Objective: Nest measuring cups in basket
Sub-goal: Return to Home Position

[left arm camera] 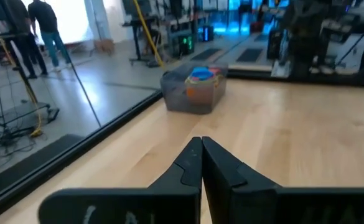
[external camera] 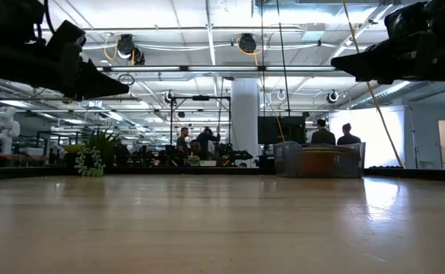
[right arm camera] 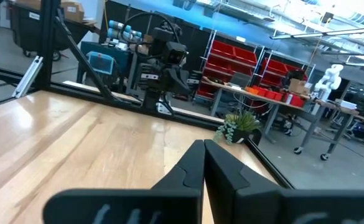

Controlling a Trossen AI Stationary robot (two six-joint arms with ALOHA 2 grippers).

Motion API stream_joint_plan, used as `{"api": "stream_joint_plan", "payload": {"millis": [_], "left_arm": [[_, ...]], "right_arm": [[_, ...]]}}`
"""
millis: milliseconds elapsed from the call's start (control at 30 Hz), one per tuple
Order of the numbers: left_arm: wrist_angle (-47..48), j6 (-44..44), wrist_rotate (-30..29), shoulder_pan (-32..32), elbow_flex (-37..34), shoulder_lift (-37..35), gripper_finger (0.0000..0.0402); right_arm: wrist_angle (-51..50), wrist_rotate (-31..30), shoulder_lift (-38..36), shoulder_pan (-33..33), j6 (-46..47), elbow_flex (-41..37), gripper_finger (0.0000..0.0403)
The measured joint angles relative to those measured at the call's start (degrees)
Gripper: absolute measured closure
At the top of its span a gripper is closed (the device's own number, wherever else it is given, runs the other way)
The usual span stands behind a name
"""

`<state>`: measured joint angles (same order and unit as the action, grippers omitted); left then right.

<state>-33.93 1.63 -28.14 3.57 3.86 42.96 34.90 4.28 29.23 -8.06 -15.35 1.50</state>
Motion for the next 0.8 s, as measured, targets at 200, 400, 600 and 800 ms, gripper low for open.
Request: {"api": "stream_joint_plan", "payload": {"millis": [200,400,600,800], "left_arm": [[-4.26,0.66,1.23,0.00,-3.30,-2.86,0.0389],[-2.99,2.12,4.20,0.04,-3.30,-6.39,0.0395],[0.41,1.71,4.21,0.04,-3.30,-9.89,0.0394],[3.17,1.25,4.15,0.02,-3.30,-12.32,0.0389]], "right_arm": [[0.20,0.19,0.00,-0.02,-0.33,0.00,0.0403],[-0.06,0.19,-0.70,-0.02,-0.27,0.00,0.0403],[-2.62,0.26,-3.86,-0.02,0.96,0.00,0.0403],[-5.94,0.26,-7.80,-0.02,0.97,0.00,0.0403]]}}
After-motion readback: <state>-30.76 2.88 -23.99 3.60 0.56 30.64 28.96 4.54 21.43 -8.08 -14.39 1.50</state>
